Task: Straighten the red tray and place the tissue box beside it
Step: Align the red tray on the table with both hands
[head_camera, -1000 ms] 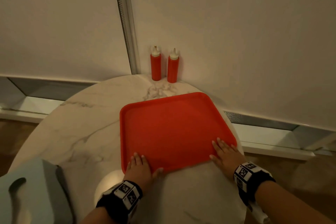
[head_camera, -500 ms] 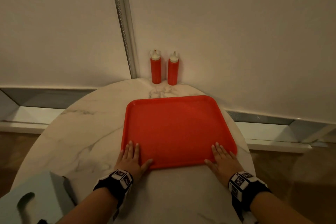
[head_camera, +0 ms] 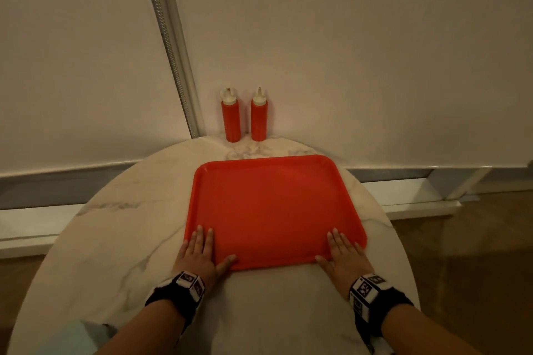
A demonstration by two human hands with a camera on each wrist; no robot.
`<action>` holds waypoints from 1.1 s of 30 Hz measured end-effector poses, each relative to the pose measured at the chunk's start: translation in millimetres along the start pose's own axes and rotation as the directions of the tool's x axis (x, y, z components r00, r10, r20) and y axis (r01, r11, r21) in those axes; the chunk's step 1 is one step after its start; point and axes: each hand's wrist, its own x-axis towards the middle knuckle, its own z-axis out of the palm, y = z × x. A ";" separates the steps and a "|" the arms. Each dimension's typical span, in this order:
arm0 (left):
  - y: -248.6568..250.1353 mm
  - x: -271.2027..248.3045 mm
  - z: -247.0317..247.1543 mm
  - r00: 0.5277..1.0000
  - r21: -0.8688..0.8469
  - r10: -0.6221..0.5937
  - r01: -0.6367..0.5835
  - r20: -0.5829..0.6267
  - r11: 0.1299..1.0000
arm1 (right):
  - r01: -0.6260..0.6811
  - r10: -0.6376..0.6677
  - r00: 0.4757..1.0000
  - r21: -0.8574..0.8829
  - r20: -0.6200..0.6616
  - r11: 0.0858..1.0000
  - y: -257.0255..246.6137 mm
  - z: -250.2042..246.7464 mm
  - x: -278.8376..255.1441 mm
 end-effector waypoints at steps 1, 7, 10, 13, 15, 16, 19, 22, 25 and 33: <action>-4.1 1.1 -0.7 1.000 0.005 0.003 -0.003 -0.002 1.000 | 0.003 -0.003 1.000 0.003 -0.002 1.000 -4.4 -0.4 -0.6; -29.8 6.5 -7.7 1.000 0.032 0.012 -0.012 -0.015 0.999 | 0.009 -0.009 1.000 0.016 0.003 1.000 -29.8 1.4 -0.4; -35.9 12.2 -11.7 0.999 0.038 0.021 -0.020 -0.030 0.999 | -0.004 0.004 1.000 0.023 -0.002 1.000 -37.1 3.4 0.8; -40.3 17.9 -17.5 0.997 0.080 0.064 -0.067 0.035 0.995 | -0.009 0.010 1.000 0.027 -0.004 1.000 -40.6 3.7 1.4; -43.4 23.7 -18.5 0.991 0.145 0.095 -0.107 0.092 0.984 | -0.008 0.008 1.000 0.029 -0.007 1.000 -42.2 3.0 2.3; -44.5 26.2 -18.9 0.992 0.153 0.087 -0.101 0.096 0.983 | -0.004 0.005 1.000 0.028 -0.009 1.000 -43.0 2.5 3.0; -42.7 27.9 -21.5 0.998 0.097 0.045 -0.049 0.044 0.994 | 0.002 -0.002 1.000 0.023 -0.013 1.000 -44.9 1.1 5.6; -41.7 30.6 -21.3 0.999 0.091 0.036 -0.038 0.028 0.995 | 0.002 -0.002 1.000 0.019 -0.016 1.000 -44.8 -0.4 10.0; -42.0 34.4 -22.2 0.999 0.092 0.031 -0.034 0.030 0.995 | 0.005 -0.004 1.000 0.018 -0.015 1.000 -44.5 -2.7 15.5; -43.2 46.1 -25.4 0.999 0.036 0.033 -0.033 0.003 0.999 | -0.011 0.013 0.999 0.034 -0.045 0.999 -45.7 -0.6 23.7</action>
